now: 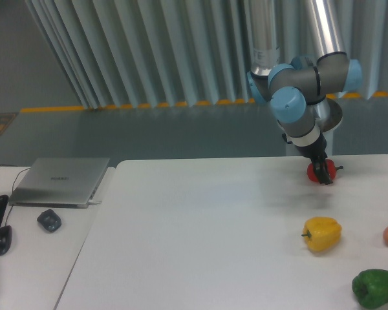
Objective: Place the red peppers in a basket
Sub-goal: 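Carry the red pepper away past the yellow pepper, out of view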
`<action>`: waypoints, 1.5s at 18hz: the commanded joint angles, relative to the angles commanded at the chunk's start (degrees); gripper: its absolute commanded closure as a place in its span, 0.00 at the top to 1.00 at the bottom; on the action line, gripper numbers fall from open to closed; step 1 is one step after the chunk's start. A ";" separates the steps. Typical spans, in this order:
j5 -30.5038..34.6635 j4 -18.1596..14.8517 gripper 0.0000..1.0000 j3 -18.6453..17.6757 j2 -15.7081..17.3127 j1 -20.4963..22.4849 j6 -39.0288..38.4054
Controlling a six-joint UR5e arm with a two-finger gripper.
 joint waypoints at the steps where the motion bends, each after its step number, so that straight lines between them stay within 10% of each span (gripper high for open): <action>1: 0.09 0.09 0.72 -0.09 0.00 0.00 0.00; 7: 0.09 0.00 0.32 0.00 0.26 0.70 -0.44; 18: -1.58 -1.14 0.25 5.09 1.05 3.25 0.61; 27: -9.05 -5.88 0.23 18.00 -2.54 11.07 0.79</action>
